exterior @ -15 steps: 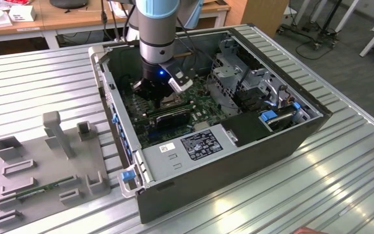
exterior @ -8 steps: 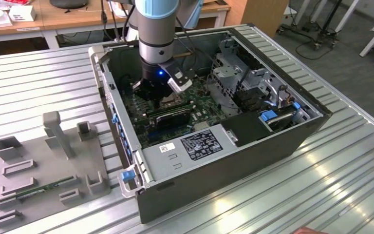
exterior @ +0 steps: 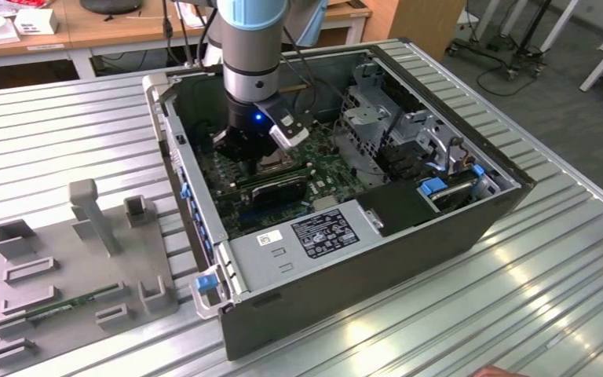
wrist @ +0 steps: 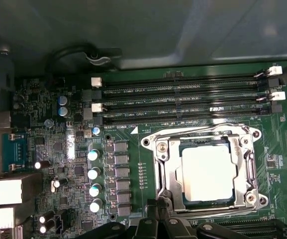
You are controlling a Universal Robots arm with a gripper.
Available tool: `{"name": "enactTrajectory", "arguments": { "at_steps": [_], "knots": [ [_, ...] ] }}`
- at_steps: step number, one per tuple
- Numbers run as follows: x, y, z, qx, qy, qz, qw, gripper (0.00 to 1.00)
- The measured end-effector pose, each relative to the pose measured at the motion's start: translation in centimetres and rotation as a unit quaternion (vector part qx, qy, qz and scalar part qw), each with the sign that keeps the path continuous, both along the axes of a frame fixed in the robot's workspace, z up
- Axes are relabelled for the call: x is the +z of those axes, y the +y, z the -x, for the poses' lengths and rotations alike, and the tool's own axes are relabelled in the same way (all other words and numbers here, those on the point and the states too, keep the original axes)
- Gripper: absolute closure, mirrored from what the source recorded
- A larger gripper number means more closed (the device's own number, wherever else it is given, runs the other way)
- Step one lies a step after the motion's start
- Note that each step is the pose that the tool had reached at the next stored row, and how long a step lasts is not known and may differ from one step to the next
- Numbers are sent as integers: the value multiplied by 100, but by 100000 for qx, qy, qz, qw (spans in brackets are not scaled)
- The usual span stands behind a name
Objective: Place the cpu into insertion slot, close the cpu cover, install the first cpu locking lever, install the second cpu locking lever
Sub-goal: 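Install the second cpu locking lever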
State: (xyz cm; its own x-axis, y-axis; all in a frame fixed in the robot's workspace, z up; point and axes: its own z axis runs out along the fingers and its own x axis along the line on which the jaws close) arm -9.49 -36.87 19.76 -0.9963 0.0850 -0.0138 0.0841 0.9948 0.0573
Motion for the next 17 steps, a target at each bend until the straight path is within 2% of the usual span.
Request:
{"name": "enactTrajectory", "arguments": {
  "at_steps": [17],
  "knots": [
    [-24, 0, -2, -7, 13, -14, 100000, 89]
  ]
}}
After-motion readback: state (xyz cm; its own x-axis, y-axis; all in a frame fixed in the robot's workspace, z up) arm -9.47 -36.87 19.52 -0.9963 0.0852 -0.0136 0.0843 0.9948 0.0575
